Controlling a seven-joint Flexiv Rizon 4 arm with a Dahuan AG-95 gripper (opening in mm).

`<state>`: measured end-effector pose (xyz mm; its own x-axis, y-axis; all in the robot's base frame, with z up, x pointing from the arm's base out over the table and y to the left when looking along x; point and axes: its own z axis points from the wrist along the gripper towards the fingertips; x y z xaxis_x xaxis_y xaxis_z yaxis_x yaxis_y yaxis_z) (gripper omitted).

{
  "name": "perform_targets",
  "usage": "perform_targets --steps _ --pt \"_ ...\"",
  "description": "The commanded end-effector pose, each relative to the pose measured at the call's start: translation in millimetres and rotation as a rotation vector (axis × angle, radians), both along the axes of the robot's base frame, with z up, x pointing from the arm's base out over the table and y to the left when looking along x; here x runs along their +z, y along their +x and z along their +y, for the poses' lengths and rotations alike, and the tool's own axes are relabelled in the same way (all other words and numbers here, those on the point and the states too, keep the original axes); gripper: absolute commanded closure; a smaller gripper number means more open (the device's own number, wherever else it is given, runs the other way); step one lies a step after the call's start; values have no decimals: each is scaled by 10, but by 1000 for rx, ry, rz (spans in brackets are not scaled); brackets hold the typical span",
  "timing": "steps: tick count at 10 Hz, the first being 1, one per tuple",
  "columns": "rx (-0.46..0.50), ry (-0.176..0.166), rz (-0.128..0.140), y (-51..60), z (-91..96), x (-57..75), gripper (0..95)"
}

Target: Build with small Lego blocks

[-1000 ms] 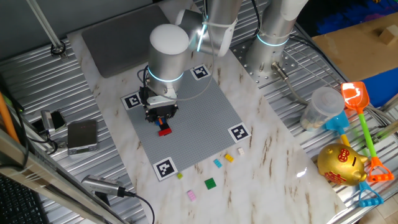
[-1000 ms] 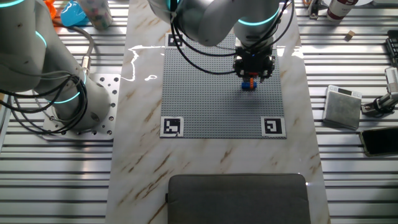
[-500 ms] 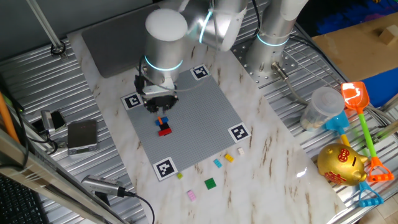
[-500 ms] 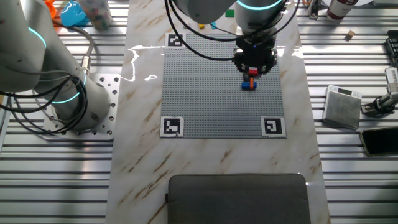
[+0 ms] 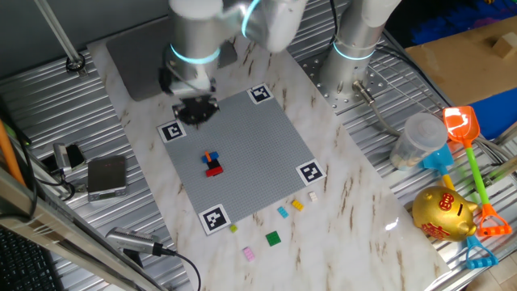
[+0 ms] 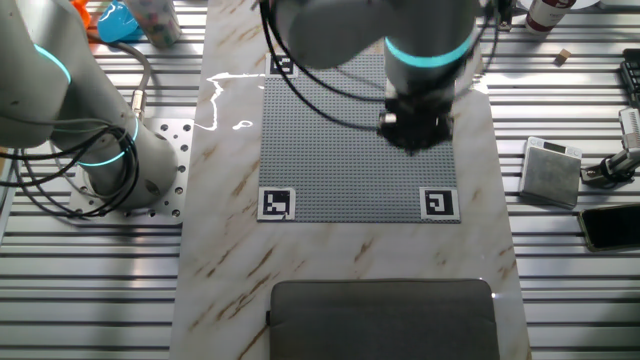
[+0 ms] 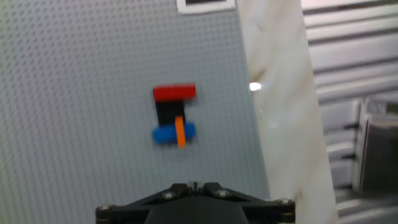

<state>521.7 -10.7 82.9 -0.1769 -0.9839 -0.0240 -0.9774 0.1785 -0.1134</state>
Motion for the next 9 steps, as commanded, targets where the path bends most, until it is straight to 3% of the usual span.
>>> perform_targets --steps 1,2,5,6,9 --pt "-60 -19 86 18 -261 -82 950" --pt "-60 -20 107 9 -386 -102 950" --pt "-100 -20 142 9 -386 -102 950" --pt "-157 -18 160 9 -386 -102 950" --pt "-344 0 163 9 -386 -102 950"
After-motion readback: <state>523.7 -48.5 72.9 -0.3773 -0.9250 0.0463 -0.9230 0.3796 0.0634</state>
